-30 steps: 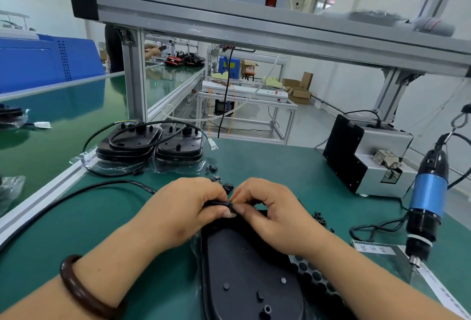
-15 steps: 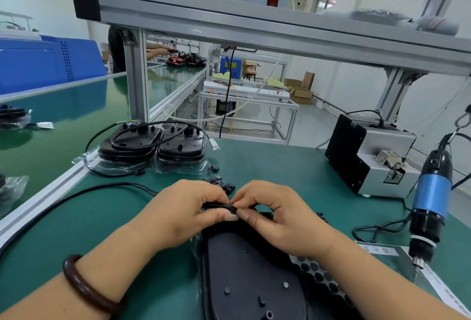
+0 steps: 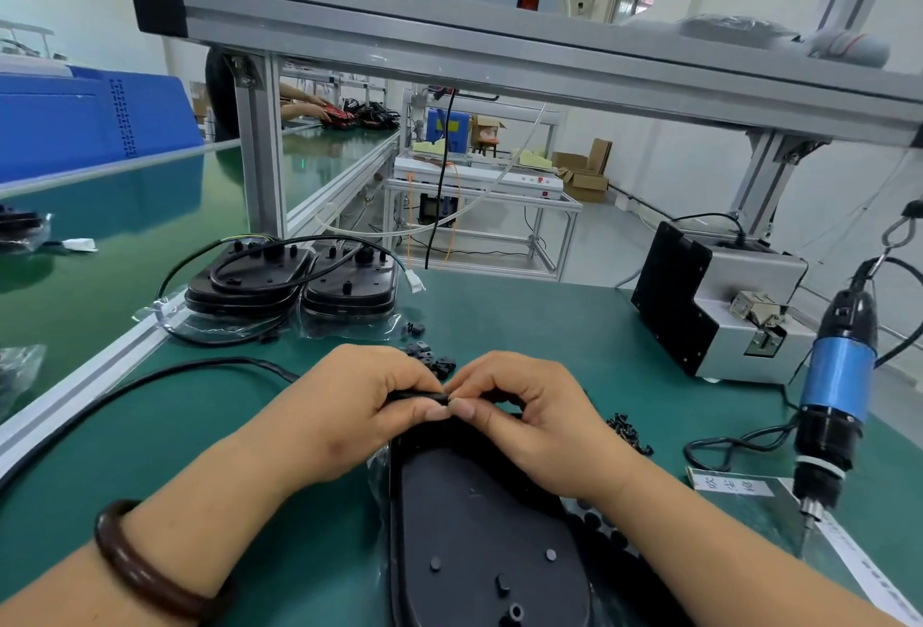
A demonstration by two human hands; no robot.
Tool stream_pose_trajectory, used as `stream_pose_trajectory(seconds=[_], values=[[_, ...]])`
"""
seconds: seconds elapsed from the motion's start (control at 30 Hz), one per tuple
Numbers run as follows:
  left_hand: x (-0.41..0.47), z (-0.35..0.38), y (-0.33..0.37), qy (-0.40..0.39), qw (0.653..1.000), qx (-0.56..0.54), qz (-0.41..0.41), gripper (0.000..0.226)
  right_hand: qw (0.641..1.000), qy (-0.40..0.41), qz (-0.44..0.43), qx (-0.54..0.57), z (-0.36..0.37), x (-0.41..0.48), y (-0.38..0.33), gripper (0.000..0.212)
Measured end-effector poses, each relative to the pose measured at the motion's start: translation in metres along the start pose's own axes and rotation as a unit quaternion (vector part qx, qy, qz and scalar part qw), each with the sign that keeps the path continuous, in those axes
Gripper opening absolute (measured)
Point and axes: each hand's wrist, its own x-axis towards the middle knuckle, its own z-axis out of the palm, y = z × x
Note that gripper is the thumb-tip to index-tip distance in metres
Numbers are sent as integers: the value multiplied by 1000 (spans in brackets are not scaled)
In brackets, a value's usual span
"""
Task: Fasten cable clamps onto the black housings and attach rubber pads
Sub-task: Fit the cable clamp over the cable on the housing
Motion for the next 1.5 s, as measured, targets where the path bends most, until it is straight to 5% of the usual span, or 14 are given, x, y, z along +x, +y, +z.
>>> stream_pose_trajectory(seconds=[0.37,0.6,0.9,1.2,1.5], values=[[-1,3,8,59,998,15,-35,13,991,5,89,101,-4,0,-1,7],[-4,2,4,5,995,-68,-71,15,990,-3,120,80,-3,1,-5,14],[-7,1,1,-69,992,-64,-82,13,996,-4,47,-78,5,-3,-10,8],[-10,-3,4,-54,995,-66,-49,25,978,-85,-47,-183,-10,-3,-13,15],[-8,-4,14,-44,997,10,-58,33,969,-71,-86,-221,-11,-3,-13,8]])
